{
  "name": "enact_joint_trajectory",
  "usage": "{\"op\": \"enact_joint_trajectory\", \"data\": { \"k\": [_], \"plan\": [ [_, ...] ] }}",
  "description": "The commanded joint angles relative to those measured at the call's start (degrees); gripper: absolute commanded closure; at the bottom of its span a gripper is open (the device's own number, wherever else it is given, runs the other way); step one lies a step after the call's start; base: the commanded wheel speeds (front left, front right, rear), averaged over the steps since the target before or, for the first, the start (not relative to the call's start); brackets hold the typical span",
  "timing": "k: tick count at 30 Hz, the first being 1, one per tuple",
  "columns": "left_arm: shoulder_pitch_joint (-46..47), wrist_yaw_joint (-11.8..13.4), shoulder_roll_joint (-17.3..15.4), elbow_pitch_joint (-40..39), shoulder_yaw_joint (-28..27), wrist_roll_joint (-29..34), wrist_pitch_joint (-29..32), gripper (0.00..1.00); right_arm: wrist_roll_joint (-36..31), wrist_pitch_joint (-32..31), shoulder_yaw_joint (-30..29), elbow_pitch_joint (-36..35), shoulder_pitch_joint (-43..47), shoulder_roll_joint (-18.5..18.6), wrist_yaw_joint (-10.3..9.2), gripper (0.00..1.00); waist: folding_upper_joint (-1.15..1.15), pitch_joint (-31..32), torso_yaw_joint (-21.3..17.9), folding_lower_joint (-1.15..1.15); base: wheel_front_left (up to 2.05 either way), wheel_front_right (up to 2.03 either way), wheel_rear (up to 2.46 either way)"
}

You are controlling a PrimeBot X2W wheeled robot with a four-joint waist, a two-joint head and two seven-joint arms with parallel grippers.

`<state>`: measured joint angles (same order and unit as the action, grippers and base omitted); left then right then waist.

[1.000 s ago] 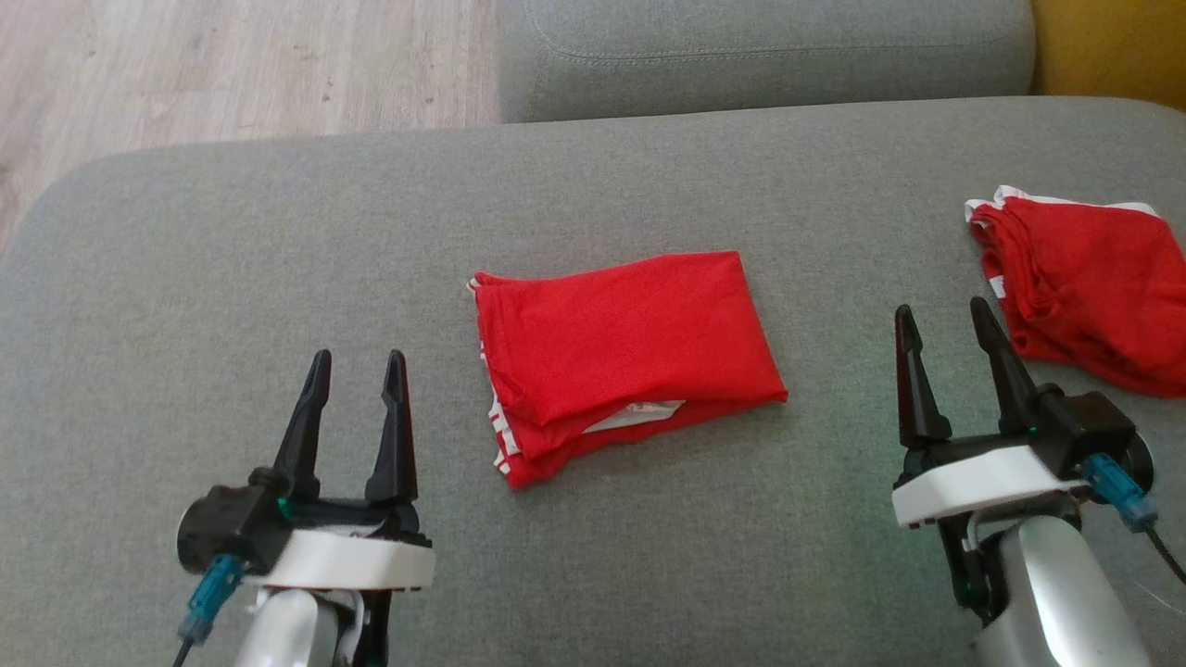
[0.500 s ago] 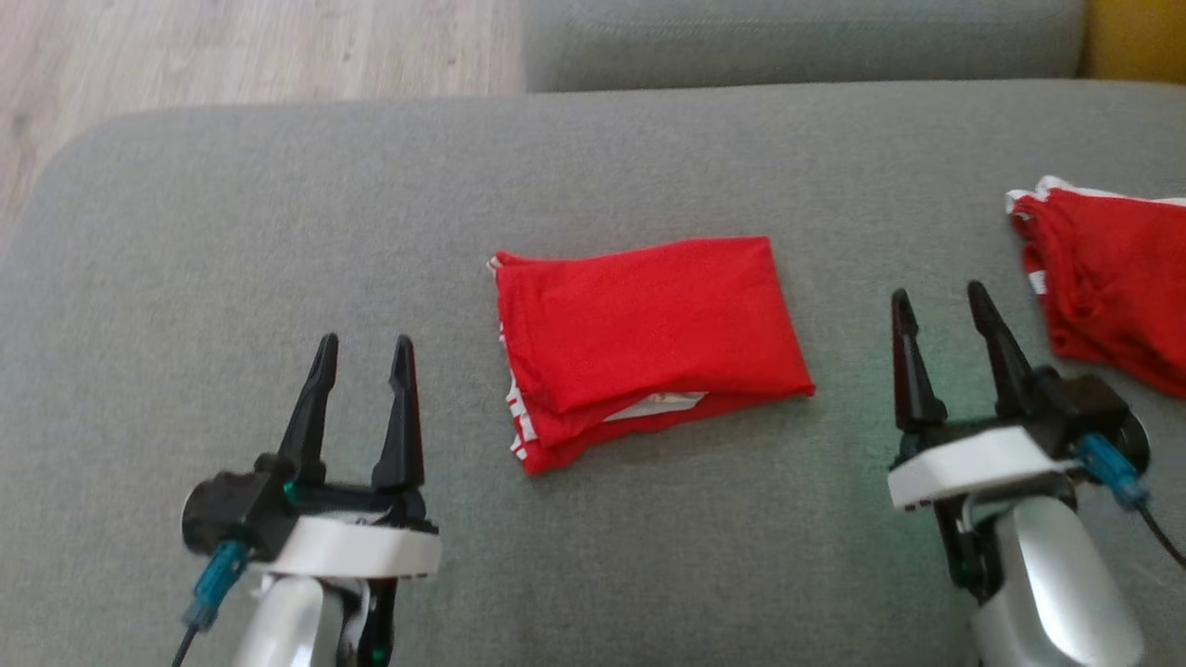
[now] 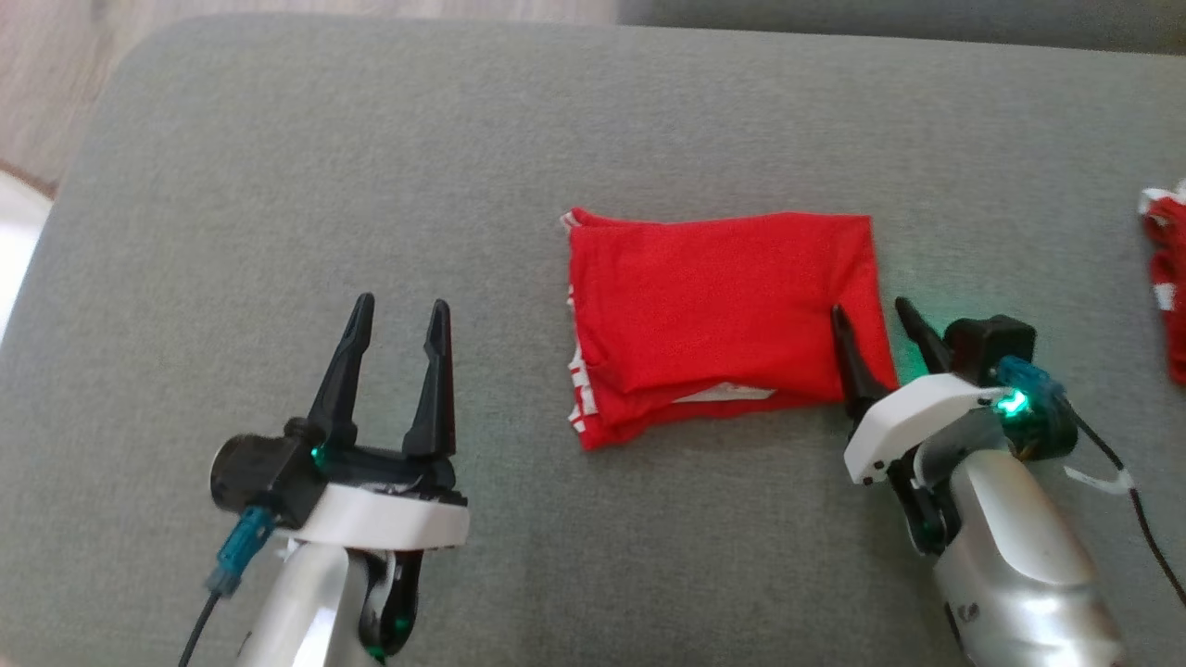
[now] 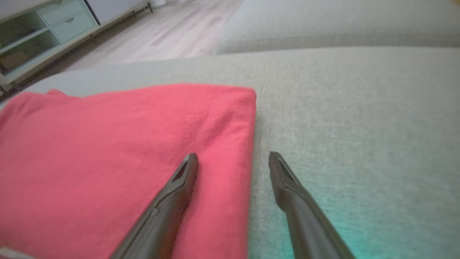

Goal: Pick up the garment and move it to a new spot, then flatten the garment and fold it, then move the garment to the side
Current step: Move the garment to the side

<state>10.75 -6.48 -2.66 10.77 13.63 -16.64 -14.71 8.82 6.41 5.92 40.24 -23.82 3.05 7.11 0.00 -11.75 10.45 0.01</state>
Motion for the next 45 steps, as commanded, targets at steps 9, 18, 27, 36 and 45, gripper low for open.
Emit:
{"op": "enact_joint_trajectory", "data": {
  "k": [9, 18, 27, 36, 45],
  "plan": [
    [3.53, 0.68, -0.21, -1.66, -0.50, -0.61, -0.29, 0.00, 1.39, -0.10, 6.00, 8.63, -5.99, -0.17, 0.37, 1.00, 0.00, -1.66, 1.93, -0.01, 0.00, 0.00, 0.00],
    [4.17, 0.69, -0.21, -2.28, 0.97, -0.20, -0.29, 0.00, -7.31, 6.63, 6.25, 9.89, -10.15, -0.09, 0.37, 1.00, 0.00, 0.00, -3.14, -0.01, 0.00, 0.00, 0.00],
    [4.57, 0.85, -0.21, -3.57, 2.82, 0.39, -0.29, 0.00, -11.31, 8.16, 6.72, 3.82, -12.29, 5.20, 0.37, 1.00, 0.00, 2.02, -10.75, -0.01, 0.00, 0.00, 0.00],
    [5.42, 1.10, -0.21, -4.20, 4.68, 0.72, -0.29, 0.00, -7.31, 5.32, 7.95, 0.81, -15.46, 16.19, 0.37, 1.00, 0.00, 1.16, -15.01, -0.01, 0.00, 0.00, 0.00],
    [6.47, 0.59, -0.21, -3.75, 4.28, 1.41, -0.29, 0.00, -7.85, 2.86, 1.80, 4.04, -18.27, 22.27, 0.37, 1.00, 0.00, -2.22, -13.69, -0.01, 0.00, 0.00, 0.00]
  ]
}}
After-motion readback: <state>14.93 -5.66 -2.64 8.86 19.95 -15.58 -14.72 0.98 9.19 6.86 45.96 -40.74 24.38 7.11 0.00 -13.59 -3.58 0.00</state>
